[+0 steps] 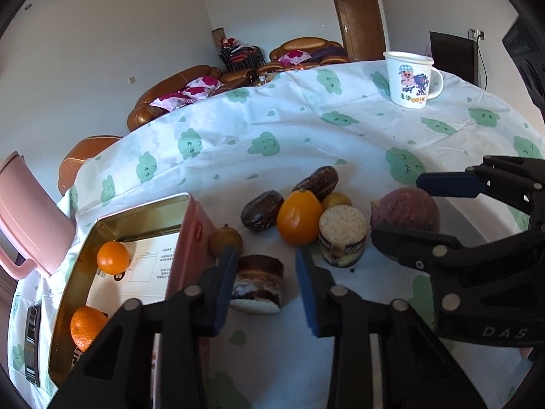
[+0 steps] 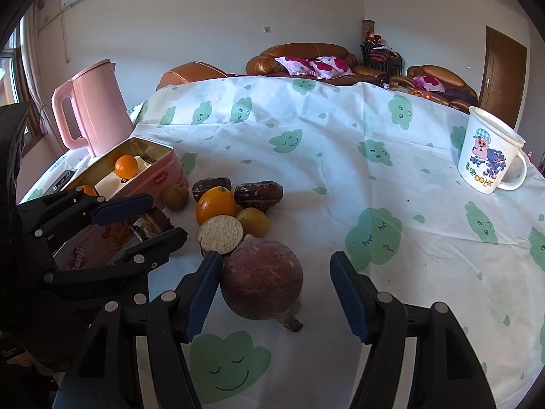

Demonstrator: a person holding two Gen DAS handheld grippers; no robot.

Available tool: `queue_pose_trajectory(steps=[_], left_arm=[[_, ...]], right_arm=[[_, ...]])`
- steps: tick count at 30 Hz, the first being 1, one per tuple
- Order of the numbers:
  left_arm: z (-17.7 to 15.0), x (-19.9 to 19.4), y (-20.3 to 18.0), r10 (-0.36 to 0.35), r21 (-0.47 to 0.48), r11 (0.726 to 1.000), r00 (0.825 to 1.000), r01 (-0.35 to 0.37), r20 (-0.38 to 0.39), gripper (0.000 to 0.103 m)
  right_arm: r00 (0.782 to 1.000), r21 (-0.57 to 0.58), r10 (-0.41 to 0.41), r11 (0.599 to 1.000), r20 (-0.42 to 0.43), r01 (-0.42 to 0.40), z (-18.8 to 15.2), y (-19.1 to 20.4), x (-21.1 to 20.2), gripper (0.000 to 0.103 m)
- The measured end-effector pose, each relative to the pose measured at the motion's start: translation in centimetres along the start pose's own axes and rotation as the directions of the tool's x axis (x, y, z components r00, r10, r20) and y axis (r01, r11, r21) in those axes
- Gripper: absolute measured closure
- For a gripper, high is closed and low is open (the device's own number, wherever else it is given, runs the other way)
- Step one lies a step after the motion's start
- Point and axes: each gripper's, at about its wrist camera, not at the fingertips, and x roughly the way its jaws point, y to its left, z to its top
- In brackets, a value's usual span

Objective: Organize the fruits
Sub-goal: 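Grasp the purple passion fruit with the right tool while the left tool grasps the layered cake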

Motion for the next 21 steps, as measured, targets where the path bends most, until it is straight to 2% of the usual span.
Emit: queue_pose_trajectory(steps=[1,2,4,5,7,9,10,11,16,21], left_arm=[[0.0,-0.5,-0.2,-0.038,-0.001,0.999,0.999,0.038,0.013,0.082],[0.0,-0.8,-0.5,-0.063,0.003,0.998,0.998,0.063,0.013,0.081],[-0.1,-1.1,-1.2,-0.066,0.023,0.998,0.998,0.065,0.019,0.08],[-0.2,-1.1,-1.3,-0.055,0.025,0.998,0.998,0.055,0.025,0.075],[-0.3,-1.4,-0.8,-0.057,-0.004,0.998,0.998,0.057,0.037,0.075],[-0.4,-2.4,0.0,-0.055,-0.035,0.998,0.995,0.058,0.08,0.059],[-0.4,-2.8,0.4,-0.036,-0.04,0.998,0.995,0.04,0.097,0.045],[-0.5,-3.1,0.6,-0.021,-0.037,0.999,0.994,0.025,0.103,0.041],[-0.6,-1.7,1.4,-0.054,-0.038,0.998,0.998,0.056,0.041,0.042],[-0.6,0.5,0.3,-0.084,-0.008,0.996,0.995,0.084,-0.045,0.051]], right_arm=[[1.0,-0.001,0.01,1.0,0.009,-0.01,0.0,0.0,-0.2,0.05],[1.0,0.004,0.006,1.0,0.017,-0.006,0.0,-0.1,-0.3,0.05],[1.0,0.024,-0.001,1.0,0.029,0.0,-0.1,-0.5,-0.5,0.05],[0.999,0.031,-0.002,1.0,0.032,0.001,-0.1,-0.6,-0.6,0.05],[0.999,0.035,-0.008,0.999,0.037,0.007,-0.1,-0.6,-0.7,0.05],[0.999,0.042,-0.013,0.999,0.041,0.011,-0.1,-0.7,-0.8,0.05],[0.999,0.044,-0.011,0.999,0.04,0.009,-0.1,-0.7,-0.8,0.05],[0.999,0.044,-0.009,0.999,0.04,0.008,-0.1,-0.7,-0.8,0.05],[0.999,0.045,-0.008,0.999,0.04,0.006,-0.1,-0.7,-0.8,0.05],[0.999,0.051,-0.007,0.999,0.042,0.005,0.0,-0.8,-0.9,0.05]])
